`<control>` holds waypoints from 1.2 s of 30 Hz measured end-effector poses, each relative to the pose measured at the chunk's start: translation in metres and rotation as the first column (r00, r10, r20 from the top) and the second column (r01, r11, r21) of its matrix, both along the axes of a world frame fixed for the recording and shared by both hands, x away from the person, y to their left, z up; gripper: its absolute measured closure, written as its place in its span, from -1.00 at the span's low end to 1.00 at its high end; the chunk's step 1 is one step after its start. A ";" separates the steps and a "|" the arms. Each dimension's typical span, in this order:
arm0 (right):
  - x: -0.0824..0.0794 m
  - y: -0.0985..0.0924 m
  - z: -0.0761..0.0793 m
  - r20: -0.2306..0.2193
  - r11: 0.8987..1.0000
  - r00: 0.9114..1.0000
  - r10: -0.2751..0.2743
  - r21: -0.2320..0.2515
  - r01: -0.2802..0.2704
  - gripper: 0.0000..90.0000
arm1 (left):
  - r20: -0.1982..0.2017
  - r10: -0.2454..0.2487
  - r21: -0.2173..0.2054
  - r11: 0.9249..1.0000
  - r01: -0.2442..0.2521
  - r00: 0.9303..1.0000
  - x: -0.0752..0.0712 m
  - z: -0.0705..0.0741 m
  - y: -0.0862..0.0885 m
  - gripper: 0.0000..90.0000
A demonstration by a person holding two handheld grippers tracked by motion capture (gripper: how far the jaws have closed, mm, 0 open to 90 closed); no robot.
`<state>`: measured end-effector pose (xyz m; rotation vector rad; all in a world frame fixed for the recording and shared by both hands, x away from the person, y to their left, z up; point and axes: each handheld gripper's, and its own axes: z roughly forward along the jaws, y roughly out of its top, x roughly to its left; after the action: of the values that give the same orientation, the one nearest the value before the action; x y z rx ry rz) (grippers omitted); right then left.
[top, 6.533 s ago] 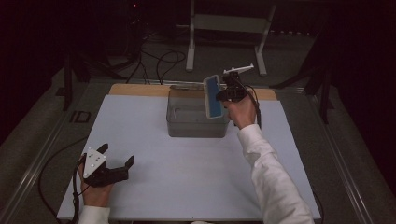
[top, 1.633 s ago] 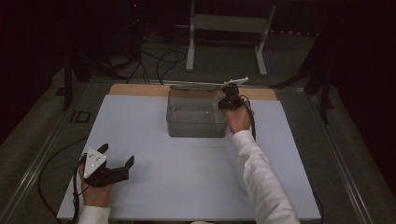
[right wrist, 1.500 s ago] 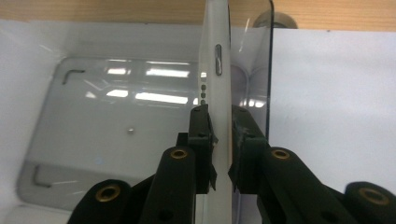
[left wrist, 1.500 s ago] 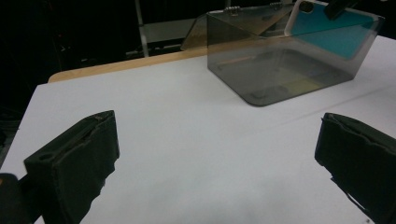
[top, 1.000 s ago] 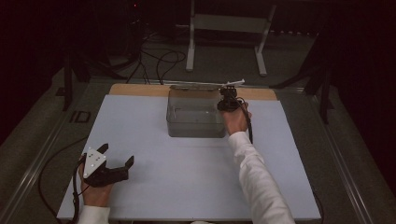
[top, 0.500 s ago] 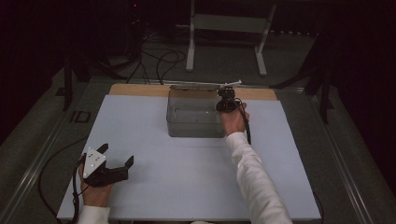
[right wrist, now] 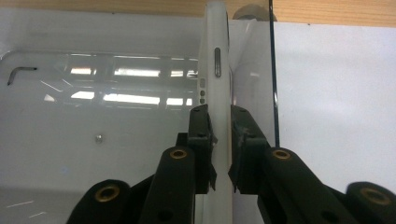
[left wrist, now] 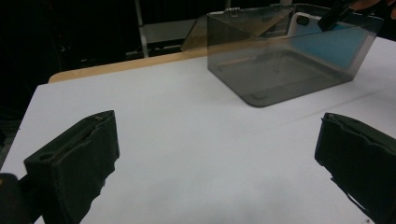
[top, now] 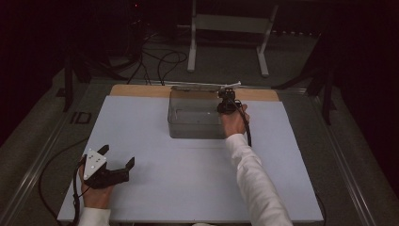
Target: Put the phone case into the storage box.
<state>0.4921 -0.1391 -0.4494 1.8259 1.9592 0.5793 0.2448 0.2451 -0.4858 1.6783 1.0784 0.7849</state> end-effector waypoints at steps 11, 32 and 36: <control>0.000 0.002 0.000 -0.001 1.000 1.000 0.018 -0.008 -0.018 0.67 | -0.003 -0.002 0.002 1.000 0.002 1.000 0.000 0.000 -0.001 -0.98; -0.010 0.007 0.009 0.019 0.986 0.990 0.141 -0.096 -0.138 0.47 | -0.003 -0.003 0.005 1.000 0.003 1.000 0.000 -0.001 -0.002 -0.98; -0.013 0.005 0.016 0.046 0.981 0.986 0.159 -0.123 -0.152 0.41 | -0.004 -0.003 0.007 1.000 0.003 1.000 0.000 -0.001 -0.002 -0.98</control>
<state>0.4789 -0.1338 -0.4335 1.5790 2.0653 0.5413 0.2451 0.2430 -0.4865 1.6875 1.0765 0.7839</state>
